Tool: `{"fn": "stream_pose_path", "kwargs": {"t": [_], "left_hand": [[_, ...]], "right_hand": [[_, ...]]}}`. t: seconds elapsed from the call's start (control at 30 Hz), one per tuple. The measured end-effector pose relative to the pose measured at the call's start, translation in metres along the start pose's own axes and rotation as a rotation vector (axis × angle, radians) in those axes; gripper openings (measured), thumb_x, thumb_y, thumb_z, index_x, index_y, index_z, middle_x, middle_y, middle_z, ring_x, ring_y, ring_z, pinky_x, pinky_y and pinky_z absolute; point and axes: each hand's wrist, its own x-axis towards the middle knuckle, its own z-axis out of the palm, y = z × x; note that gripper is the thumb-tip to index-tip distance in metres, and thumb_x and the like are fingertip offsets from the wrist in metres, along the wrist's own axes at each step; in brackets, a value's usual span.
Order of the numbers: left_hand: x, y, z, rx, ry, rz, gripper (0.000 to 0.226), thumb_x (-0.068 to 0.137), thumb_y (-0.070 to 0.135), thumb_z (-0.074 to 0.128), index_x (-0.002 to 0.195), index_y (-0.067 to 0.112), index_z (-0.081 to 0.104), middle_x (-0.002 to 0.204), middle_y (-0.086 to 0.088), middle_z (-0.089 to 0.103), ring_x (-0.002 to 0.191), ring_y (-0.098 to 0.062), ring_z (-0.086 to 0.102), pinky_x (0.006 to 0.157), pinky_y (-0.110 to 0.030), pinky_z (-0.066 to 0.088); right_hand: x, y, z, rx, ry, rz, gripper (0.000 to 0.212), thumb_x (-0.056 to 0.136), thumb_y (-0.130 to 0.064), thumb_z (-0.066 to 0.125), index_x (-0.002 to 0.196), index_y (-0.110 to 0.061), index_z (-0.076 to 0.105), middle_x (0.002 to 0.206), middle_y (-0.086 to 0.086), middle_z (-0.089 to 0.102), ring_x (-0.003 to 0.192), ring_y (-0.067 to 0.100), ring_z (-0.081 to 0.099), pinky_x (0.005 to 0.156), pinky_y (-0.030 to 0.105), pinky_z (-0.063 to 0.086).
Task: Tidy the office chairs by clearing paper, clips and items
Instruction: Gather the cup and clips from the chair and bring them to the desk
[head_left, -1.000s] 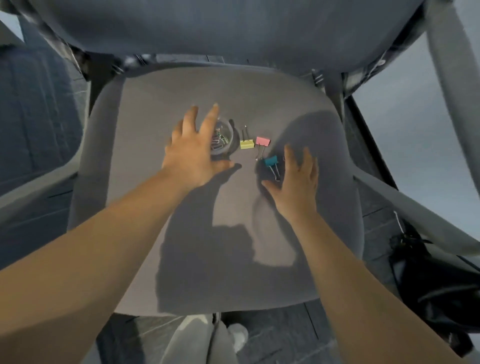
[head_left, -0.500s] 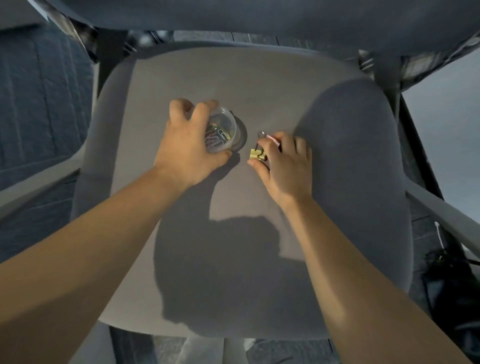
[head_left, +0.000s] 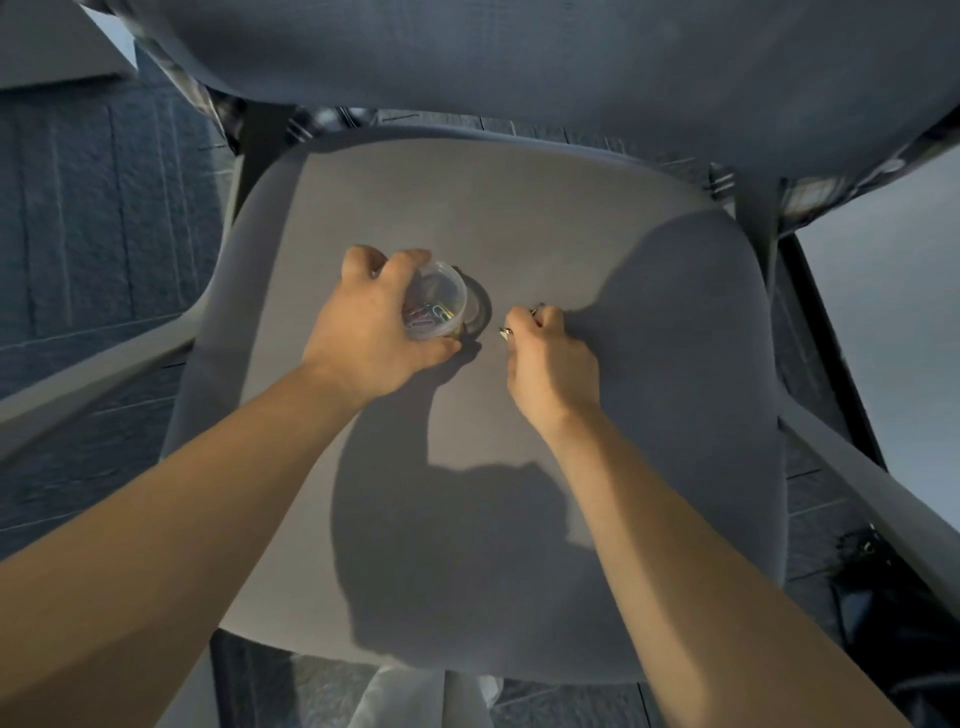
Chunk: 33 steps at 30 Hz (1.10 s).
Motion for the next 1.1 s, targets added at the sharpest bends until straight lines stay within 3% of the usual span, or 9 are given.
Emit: {"fn": "stream_pose_path", "kwargs": {"t": [0.07,0.2,0.5,0.6,0.67,0.87,1.1], "left_hand": [[-0.001,0.001,-0.003,-0.003,0.003,-0.009,0.081,0.067,0.024,0.079,0.137,0.02,0.038,0.137,-0.016,0.032,0.125,-0.029,0.043,0.104,-0.03,0.037],[-0.009,0.005,-0.014,-0.02,0.01,-0.031,0.08,0.068,0.025,0.078,0.137,0.022,0.038,0.138,-0.014,0.032,0.12,-0.03,0.047,0.103,-0.03,0.039],[-0.066,0.052,-0.095,-0.016,0.064,-0.019,0.079,0.071,0.03,0.076,0.139,0.021,0.035,0.14,-0.013,0.03,0.123,-0.032,0.045,0.105,-0.035,0.038],[-0.101,0.067,-0.124,-0.018,0.122,-0.043,0.077,0.072,0.031,0.075,0.138,0.022,0.036,0.14,-0.012,0.031,0.122,-0.032,0.046,0.103,-0.036,0.04],[-0.129,0.074,-0.142,-0.019,0.178,-0.064,0.077,0.073,0.032,0.074,0.138,0.023,0.035,0.14,-0.011,0.031,0.122,-0.032,0.046,0.103,-0.036,0.041],[-0.239,0.081,-0.185,-0.068,0.39,-0.213,0.075,0.074,0.033,0.073,0.138,0.025,0.035,0.14,-0.009,0.031,0.118,-0.031,0.048,0.092,-0.04,0.048],[-0.396,0.053,-0.224,-0.142,0.633,-0.469,0.076,0.075,0.031,0.072,0.139,0.024,0.033,0.143,-0.009,0.029,0.123,-0.03,0.045,0.105,-0.037,0.041]], "right_hand": [[0.0,0.0,-0.006,0.067,0.0,0.03,0.02,0.095,-0.007,0.042,0.114,-0.009,0.05,0.123,0.016,0.05,0.098,0.042,0.06,0.071,0.041,0.046],[-0.001,-0.005,-0.026,0.158,0.009,0.082,0.022,0.098,-0.014,0.038,0.115,-0.007,0.05,0.121,0.017,0.052,0.105,0.041,0.055,0.081,0.042,0.046],[-0.034,-0.047,-0.143,0.189,0.059,-0.033,0.019,0.097,-0.015,0.04,0.112,-0.008,0.049,0.122,0.014,0.052,0.103,0.04,0.055,0.082,0.04,0.045],[-0.055,-0.065,-0.181,0.236,0.104,-0.126,0.006,0.095,-0.012,0.042,0.094,-0.014,0.047,0.118,0.014,0.054,0.101,0.039,0.056,0.083,0.04,0.044],[-0.071,-0.079,-0.205,0.254,0.121,-0.191,0.008,0.094,-0.01,0.043,0.09,-0.017,0.044,0.117,0.015,0.055,0.1,0.039,0.057,0.084,0.04,0.044],[-0.143,-0.134,-0.254,0.161,0.113,-0.46,0.017,0.096,-0.013,0.04,0.108,-0.005,0.05,0.119,0.017,0.053,0.1,0.041,0.055,0.081,0.041,0.044],[-0.256,-0.227,-0.262,0.07,0.015,-0.814,0.015,0.099,-0.016,0.035,0.104,-0.009,0.048,0.115,0.017,0.052,0.087,0.037,0.052,0.068,0.035,0.031]]}}
